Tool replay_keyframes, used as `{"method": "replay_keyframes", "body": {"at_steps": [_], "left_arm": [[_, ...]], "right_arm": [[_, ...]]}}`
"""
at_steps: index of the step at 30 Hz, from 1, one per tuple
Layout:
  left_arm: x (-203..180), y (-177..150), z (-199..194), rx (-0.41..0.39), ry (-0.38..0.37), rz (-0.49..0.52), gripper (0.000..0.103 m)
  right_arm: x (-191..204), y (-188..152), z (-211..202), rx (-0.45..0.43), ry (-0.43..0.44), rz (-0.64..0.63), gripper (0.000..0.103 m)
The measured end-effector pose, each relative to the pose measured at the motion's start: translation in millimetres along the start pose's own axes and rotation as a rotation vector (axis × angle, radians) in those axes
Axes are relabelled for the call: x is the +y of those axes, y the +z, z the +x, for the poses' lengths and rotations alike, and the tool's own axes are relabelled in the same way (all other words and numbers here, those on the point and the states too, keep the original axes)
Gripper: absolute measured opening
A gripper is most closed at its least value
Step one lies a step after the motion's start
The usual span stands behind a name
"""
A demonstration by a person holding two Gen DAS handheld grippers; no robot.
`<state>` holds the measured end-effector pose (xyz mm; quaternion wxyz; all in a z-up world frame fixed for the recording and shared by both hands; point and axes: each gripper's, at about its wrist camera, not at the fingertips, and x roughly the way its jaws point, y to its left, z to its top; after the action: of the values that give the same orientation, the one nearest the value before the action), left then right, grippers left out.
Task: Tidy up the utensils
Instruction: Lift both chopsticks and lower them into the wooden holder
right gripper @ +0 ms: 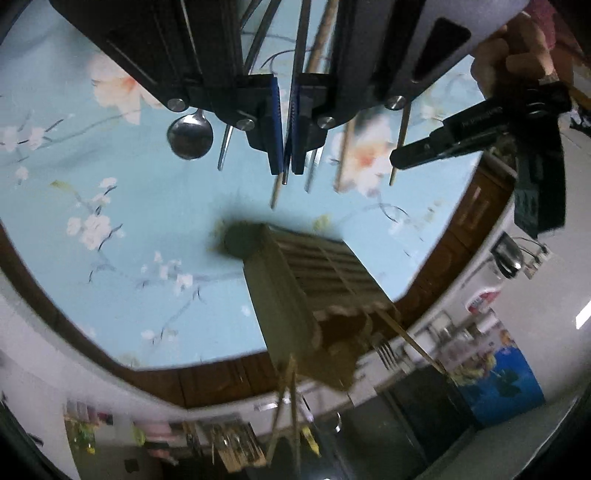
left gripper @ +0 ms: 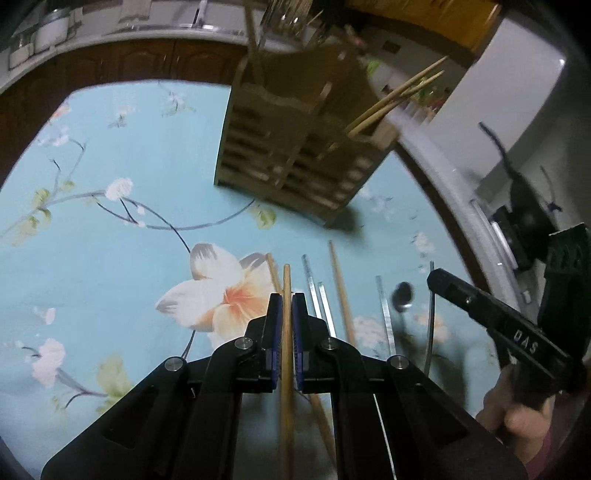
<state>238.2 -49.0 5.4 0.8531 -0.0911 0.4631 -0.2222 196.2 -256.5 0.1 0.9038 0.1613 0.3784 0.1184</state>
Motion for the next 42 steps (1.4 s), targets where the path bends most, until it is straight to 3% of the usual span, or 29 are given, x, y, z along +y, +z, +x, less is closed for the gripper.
{"method": "replay_keyframes", "body": {"at_steps": [14, 27, 36, 42], "left_arm": [[-11, 0, -100, -0.182, -0.076, 0.007, 0.004], [-12, 17, -130, -0.271, -0.057, 0.017, 0.004], [-9, 52, -144, -0.343, -0.040, 0.025, 0.004], [-10, 99, -166, -0.468, -0.021, 0.019, 0.004]], "right_arm": [[32, 15, -90, -0.195, 0.047, -0.057, 0.004], [42, 38, -114, -0.281, 0.061, -0.091, 0.004], [48, 74, -123, -0.366, 0.046, -0.120, 0.004], [50, 111, -127, -0.457, 0.039, -0.113, 0.004]]}}
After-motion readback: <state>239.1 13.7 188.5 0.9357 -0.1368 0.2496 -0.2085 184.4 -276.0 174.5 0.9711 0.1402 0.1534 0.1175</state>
